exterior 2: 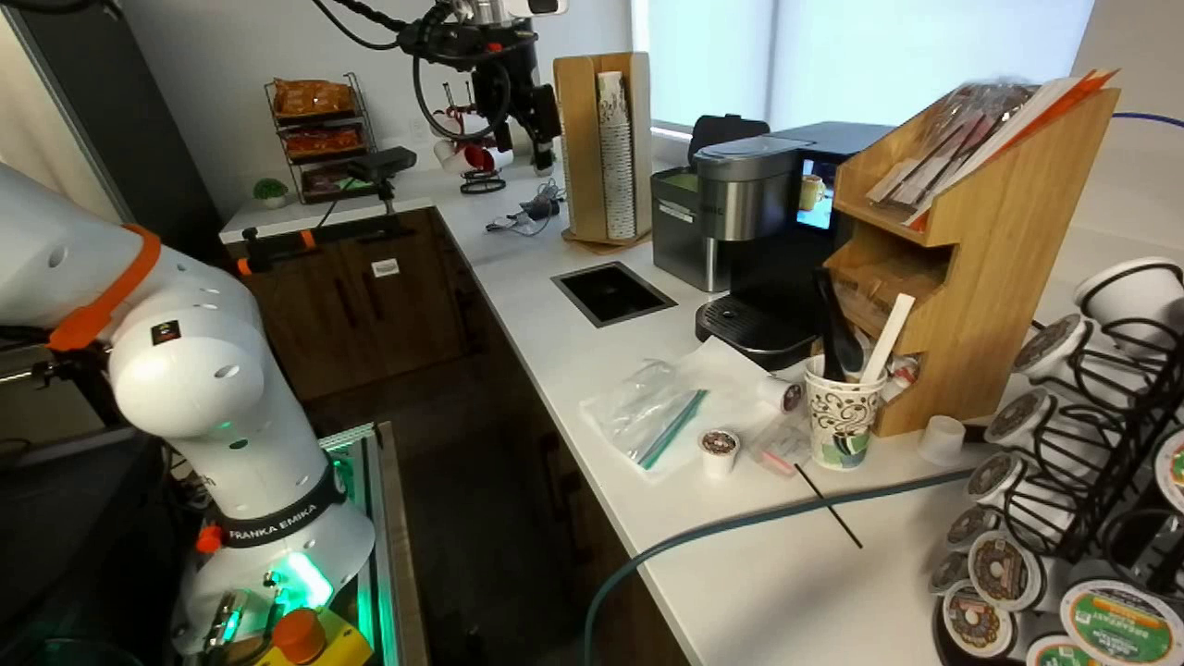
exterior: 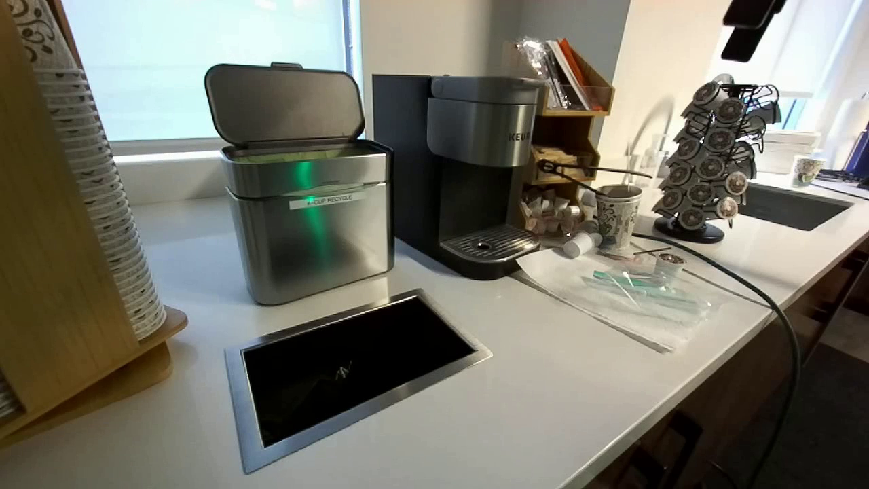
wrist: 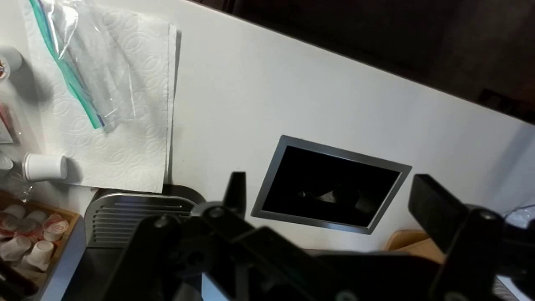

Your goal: Open the coffeemaker.

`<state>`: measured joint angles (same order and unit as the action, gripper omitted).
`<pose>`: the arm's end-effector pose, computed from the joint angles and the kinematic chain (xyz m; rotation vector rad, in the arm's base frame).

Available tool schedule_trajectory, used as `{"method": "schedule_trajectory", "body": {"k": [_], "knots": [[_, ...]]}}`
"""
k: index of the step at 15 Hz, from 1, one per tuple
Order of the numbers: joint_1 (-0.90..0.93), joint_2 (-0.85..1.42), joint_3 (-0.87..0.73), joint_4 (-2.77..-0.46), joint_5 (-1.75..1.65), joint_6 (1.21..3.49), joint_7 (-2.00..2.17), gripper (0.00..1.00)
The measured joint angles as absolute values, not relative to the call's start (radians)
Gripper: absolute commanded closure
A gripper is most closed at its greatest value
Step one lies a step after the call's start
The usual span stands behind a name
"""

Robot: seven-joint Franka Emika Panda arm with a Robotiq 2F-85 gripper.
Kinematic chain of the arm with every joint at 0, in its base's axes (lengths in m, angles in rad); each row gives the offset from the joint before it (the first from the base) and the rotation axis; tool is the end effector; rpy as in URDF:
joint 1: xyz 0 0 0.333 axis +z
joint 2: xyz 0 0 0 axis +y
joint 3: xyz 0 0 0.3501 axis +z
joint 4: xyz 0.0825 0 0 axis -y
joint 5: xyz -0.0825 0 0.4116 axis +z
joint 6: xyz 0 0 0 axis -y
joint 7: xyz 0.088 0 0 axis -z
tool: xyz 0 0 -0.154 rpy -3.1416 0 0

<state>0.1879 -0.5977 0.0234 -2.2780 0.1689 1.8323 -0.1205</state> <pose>0.3863 0.1060 0.5684 -2.9416 -0.4407 -0.2163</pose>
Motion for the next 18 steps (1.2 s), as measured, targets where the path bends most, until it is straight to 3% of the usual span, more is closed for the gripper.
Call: {"method": "schedule_trajectory", "body": {"k": [18], "knots": [[0.048, -0.438, 0.028, -2.214, 0.233, 2.119, 0.225, 0.0]]}}
